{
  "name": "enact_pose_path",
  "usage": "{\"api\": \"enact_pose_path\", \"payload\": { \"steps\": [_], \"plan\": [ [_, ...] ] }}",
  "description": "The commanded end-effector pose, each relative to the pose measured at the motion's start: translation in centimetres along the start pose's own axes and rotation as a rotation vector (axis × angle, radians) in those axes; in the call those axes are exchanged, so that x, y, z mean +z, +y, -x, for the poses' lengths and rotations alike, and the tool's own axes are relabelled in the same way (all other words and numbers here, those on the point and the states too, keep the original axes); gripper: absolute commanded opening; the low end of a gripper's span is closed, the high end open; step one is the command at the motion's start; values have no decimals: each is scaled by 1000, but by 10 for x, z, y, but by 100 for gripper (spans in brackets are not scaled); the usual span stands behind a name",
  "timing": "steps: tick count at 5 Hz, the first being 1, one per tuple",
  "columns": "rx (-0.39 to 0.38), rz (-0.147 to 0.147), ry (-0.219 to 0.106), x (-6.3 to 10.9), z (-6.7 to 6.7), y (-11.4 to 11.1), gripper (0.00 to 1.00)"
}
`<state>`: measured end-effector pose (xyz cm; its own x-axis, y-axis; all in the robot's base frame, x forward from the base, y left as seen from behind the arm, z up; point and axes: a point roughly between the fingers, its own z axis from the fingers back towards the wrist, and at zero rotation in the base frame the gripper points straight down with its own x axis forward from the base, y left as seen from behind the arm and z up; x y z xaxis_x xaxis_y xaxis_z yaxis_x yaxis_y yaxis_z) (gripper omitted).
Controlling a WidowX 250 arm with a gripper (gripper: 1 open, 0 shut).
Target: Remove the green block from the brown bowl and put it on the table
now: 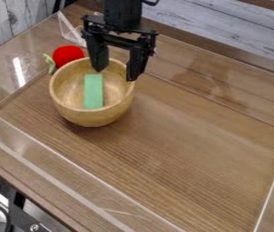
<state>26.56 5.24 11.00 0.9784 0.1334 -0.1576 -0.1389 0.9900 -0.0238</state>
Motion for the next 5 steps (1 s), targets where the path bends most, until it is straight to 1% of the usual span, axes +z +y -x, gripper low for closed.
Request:
{"api": "enact_pose_path", "payload": {
  "steps": [1, 2, 3, 4, 5],
  "plan": [
    [41, -2, -25, 14, 0, 10, 100],
    [78, 0, -10, 18, 0, 21, 100],
    [141, 14, -16, 24, 1, 39, 100],
    [119, 17, -12, 2, 1, 54, 100],
    [104, 27, -11, -22, -2, 60, 100]
  ]
}}
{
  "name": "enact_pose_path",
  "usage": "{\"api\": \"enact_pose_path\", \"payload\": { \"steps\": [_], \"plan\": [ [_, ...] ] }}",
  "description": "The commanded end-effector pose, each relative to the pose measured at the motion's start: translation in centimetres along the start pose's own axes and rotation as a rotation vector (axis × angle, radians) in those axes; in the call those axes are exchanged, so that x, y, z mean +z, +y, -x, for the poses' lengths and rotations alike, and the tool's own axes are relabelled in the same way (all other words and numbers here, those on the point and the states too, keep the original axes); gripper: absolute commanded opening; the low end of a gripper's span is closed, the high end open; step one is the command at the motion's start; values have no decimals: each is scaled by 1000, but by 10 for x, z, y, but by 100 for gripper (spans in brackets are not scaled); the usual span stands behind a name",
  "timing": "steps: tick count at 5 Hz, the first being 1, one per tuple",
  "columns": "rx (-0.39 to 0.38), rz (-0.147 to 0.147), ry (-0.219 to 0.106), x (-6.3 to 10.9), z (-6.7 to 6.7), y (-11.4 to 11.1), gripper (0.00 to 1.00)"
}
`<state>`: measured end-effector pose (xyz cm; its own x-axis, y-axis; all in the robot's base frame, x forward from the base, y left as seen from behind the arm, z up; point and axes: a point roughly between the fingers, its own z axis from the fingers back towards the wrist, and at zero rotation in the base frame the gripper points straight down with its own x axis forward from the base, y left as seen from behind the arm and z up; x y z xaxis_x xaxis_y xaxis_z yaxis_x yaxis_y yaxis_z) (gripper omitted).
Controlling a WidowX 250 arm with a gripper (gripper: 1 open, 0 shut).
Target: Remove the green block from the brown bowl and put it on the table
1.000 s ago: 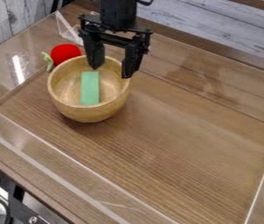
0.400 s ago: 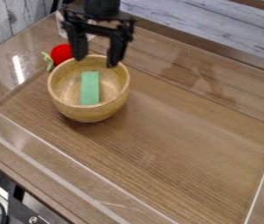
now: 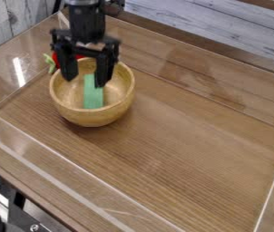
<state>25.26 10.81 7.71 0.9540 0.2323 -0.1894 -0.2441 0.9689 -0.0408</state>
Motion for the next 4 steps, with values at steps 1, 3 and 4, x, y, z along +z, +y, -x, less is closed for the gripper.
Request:
{"api": "enact_pose_path", "payload": {
  "steps": [1, 3, 4],
  "plan": [
    [125, 25, -54, 16, -7, -1, 100],
    [255, 51, -43, 8, -2, -4, 100],
    [307, 58, -44, -2, 4, -2, 100]
  ]
}}
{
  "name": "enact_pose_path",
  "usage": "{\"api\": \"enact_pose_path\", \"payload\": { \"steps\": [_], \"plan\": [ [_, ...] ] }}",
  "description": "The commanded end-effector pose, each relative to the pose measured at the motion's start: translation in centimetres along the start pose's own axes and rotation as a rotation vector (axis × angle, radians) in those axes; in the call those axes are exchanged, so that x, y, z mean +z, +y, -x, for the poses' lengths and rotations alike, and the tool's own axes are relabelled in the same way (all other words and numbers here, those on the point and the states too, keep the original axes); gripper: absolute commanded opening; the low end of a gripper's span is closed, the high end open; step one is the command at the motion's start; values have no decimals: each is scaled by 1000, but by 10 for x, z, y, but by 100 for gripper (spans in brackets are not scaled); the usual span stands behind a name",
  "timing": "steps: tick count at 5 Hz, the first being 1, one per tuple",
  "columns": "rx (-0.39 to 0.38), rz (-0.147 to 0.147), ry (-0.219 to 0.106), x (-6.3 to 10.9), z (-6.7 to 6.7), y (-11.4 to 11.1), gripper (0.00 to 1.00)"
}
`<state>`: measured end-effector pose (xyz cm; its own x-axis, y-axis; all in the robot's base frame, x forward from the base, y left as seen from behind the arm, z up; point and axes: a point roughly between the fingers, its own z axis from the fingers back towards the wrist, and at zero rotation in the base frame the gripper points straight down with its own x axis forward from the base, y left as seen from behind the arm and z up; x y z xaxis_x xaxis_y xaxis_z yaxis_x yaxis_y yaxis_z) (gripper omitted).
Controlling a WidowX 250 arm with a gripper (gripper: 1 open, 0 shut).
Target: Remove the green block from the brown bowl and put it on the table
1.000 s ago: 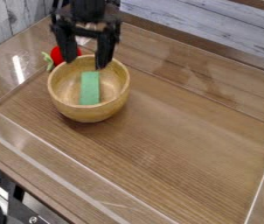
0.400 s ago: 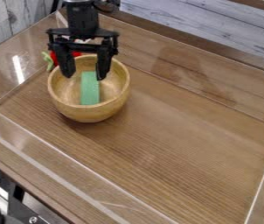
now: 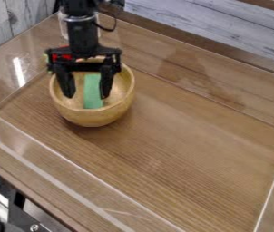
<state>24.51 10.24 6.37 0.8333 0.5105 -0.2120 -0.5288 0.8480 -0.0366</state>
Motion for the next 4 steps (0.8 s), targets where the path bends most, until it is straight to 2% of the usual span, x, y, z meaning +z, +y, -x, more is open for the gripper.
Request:
{"api": "enact_pose_path", "payload": {
  "steps": [1, 2, 4],
  "plan": [
    [-17, 14, -71, 22, -10, 4, 100],
    [-27, 25, -80, 30, -16, 5, 100],
    [-3, 21, -75, 4, -19, -15, 100]
  ]
}}
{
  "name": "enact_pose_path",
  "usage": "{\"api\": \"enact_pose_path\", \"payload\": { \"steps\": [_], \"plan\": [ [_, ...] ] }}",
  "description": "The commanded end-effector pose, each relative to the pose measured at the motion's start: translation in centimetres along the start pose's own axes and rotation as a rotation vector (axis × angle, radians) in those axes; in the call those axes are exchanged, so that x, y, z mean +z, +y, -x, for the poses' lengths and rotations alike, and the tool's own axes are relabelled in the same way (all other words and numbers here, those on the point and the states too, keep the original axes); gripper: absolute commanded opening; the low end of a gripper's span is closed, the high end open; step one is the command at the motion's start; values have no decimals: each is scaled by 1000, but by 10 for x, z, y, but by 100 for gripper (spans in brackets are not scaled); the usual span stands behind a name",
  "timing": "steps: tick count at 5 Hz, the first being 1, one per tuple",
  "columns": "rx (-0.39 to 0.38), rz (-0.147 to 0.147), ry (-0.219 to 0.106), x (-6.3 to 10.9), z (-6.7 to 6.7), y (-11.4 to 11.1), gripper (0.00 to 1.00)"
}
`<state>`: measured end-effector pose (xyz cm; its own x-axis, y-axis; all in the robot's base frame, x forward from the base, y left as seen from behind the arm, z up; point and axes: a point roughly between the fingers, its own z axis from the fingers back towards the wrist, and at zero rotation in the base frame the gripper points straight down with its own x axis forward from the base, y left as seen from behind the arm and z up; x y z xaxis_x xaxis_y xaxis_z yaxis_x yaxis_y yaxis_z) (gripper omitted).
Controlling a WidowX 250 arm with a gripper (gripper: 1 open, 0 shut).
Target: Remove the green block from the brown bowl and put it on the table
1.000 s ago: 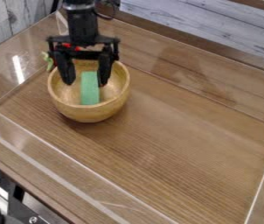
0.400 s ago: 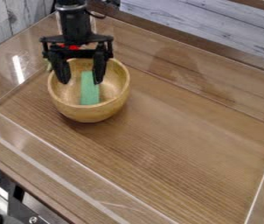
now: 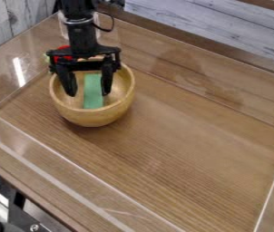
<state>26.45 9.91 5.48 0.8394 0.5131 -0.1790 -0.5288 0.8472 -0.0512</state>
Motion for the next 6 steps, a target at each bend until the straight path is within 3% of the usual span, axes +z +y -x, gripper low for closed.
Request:
{"api": "enact_pose_path", "payload": {
  "steps": [1, 2, 5, 6],
  "plan": [
    [-5, 4, -42, -3, -13, 1, 0],
    [-27, 32, -58, 5, -20, 1, 0],
    [-126, 115, -92, 49, 10, -15, 0],
    [-75, 135, -108, 62, 9, -23, 0]
  ]
}}
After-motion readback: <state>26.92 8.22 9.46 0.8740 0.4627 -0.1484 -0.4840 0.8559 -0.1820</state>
